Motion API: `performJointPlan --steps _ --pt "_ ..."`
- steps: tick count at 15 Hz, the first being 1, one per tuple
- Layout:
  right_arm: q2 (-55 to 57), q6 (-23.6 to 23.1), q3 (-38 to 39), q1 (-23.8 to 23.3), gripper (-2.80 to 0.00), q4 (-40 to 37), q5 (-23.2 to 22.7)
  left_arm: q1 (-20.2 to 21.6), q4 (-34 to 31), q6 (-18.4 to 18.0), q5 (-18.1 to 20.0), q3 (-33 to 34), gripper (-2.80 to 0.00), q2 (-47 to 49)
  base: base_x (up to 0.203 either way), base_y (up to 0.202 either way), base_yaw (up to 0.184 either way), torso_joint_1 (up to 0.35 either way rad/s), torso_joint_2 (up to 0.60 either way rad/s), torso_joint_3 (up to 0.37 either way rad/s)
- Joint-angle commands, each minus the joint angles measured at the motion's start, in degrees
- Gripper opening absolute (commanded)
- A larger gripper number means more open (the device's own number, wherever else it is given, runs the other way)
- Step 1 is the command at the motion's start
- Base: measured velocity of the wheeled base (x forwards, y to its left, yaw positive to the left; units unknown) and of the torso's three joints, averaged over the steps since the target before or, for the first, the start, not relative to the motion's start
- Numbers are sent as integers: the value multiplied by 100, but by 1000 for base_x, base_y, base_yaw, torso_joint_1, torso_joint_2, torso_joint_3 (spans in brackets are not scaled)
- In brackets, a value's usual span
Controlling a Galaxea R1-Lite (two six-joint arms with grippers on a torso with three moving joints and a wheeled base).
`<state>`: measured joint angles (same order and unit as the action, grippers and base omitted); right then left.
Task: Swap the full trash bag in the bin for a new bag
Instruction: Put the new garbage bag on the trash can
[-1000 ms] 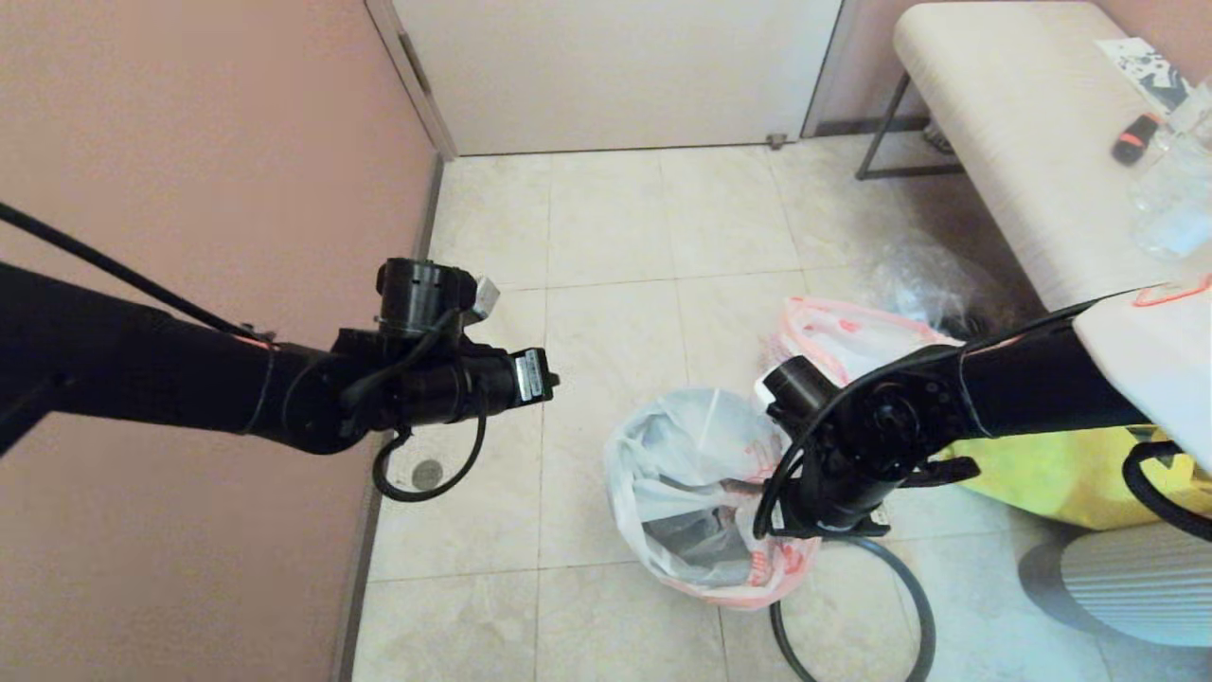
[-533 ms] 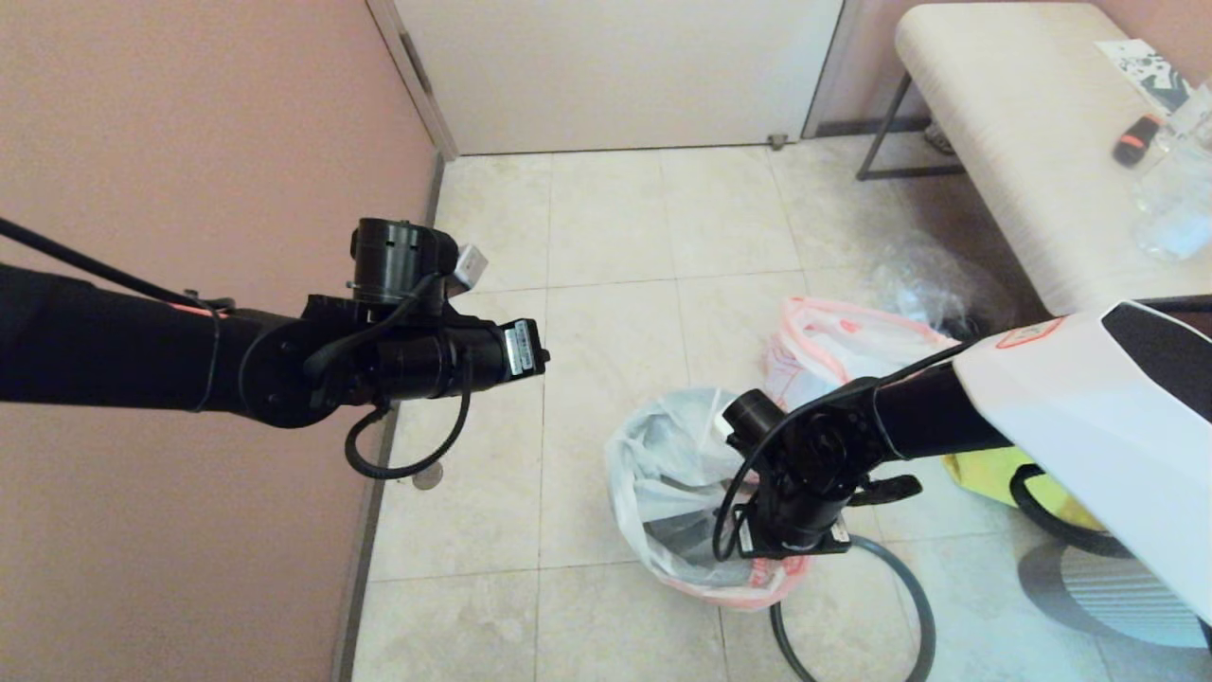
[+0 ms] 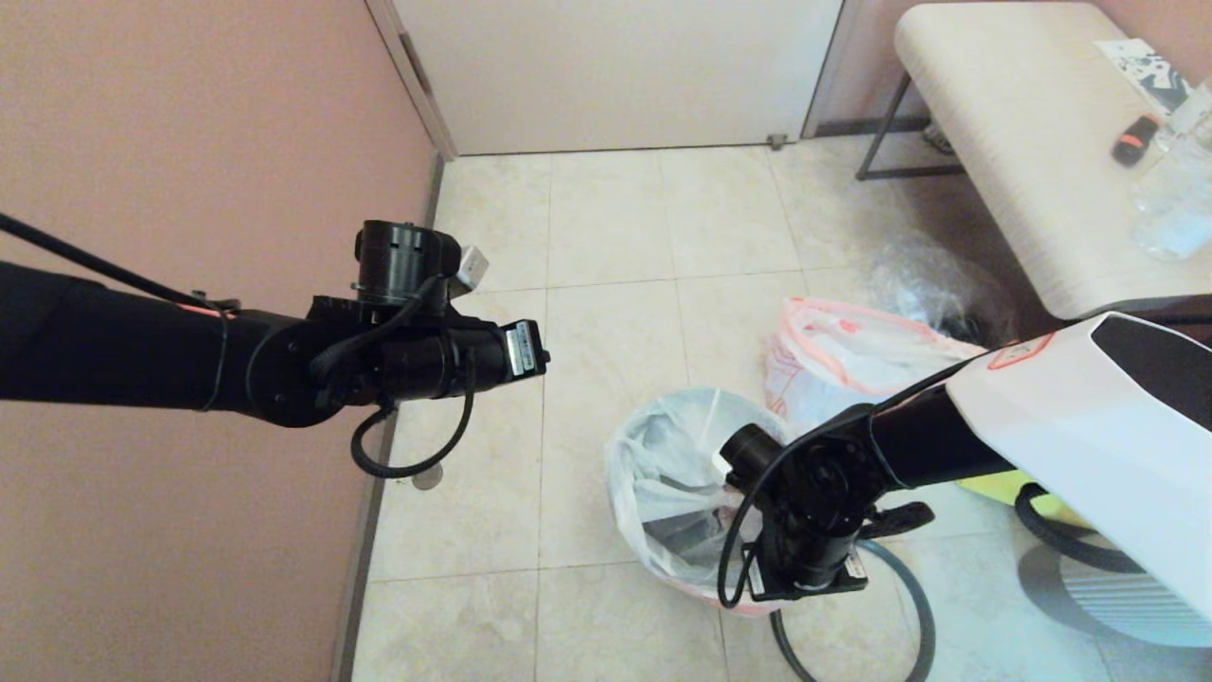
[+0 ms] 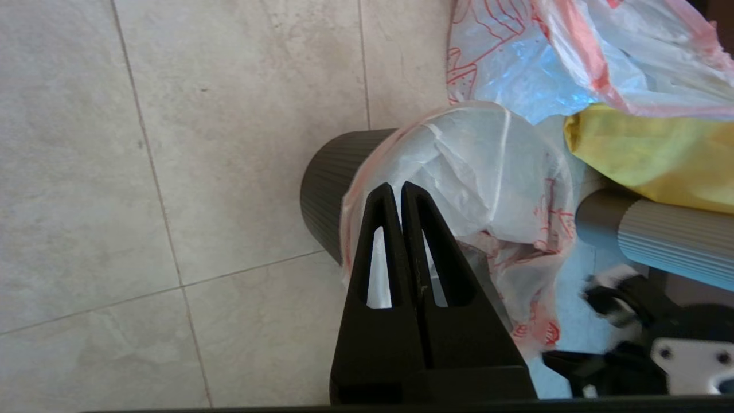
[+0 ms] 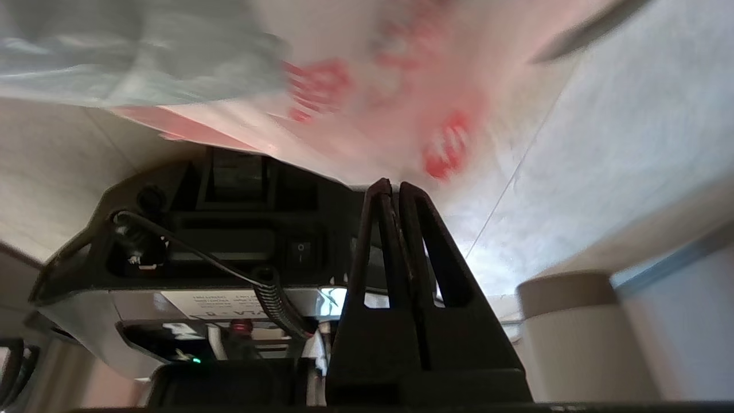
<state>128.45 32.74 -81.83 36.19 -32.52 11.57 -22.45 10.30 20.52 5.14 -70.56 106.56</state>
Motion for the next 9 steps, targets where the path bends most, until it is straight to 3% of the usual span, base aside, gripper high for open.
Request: performJointPlan --steps 1,6,9 --pt "-72 161 175 -8 -280 -8 12 3 7 13 2 -2 -280 32 0 0 0 0 0 0" --pt "518 156 153 -223 -280 765 38 -2 32 22 -18 -23 -280 165 0 0 0 0 0 0" --pt "693 141 191 -497 -280 982 38 -205 54 43 -239 -22 -280 294 0 0 0 0 0 0"
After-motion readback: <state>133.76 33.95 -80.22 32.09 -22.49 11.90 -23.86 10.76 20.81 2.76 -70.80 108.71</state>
